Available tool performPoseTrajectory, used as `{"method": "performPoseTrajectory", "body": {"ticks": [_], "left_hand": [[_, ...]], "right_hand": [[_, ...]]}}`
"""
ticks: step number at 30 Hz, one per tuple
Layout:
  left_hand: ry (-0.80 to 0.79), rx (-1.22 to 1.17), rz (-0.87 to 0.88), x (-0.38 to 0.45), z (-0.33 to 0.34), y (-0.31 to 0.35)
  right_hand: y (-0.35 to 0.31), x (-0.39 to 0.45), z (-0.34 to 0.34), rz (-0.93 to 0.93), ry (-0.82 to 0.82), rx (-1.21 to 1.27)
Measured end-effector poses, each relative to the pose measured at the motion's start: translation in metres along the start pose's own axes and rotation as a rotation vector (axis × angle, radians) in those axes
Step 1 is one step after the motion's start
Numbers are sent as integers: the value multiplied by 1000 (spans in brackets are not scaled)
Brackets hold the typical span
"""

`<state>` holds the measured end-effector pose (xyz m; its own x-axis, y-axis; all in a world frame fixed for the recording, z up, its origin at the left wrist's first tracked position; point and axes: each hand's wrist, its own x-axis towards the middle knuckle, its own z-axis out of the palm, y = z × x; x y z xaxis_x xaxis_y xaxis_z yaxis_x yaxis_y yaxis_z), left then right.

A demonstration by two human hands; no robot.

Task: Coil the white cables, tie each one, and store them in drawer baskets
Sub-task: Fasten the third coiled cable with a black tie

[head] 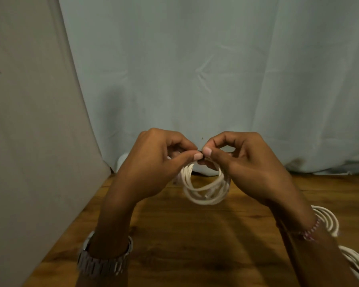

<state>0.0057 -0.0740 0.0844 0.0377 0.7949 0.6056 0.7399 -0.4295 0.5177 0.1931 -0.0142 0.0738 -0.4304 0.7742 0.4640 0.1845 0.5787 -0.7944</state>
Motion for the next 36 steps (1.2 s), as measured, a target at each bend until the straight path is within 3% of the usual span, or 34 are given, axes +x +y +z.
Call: {"method": "performPoseTrajectory", "body": {"ticks": [3,5,18,24,30,36], "left_hand": [[-75,-203,-228,-1,0,1],[-147,-289,-289,-2,-1,0],[-194,-138,-112,2,8,-11],[-127,-282,-146,2,6,-15],[21,-395,-221,4,9,-13],[137,-591,-364,10,9,-13]], "right_hand": [[3,3,3,-24,62,-53],[6,4,6,-32,78,-108],[13,9,6,46,41,-116],[8,10,3,47,63,118],[6,8,3,35,117,106],[4,4,6,78,-40,52]]}}
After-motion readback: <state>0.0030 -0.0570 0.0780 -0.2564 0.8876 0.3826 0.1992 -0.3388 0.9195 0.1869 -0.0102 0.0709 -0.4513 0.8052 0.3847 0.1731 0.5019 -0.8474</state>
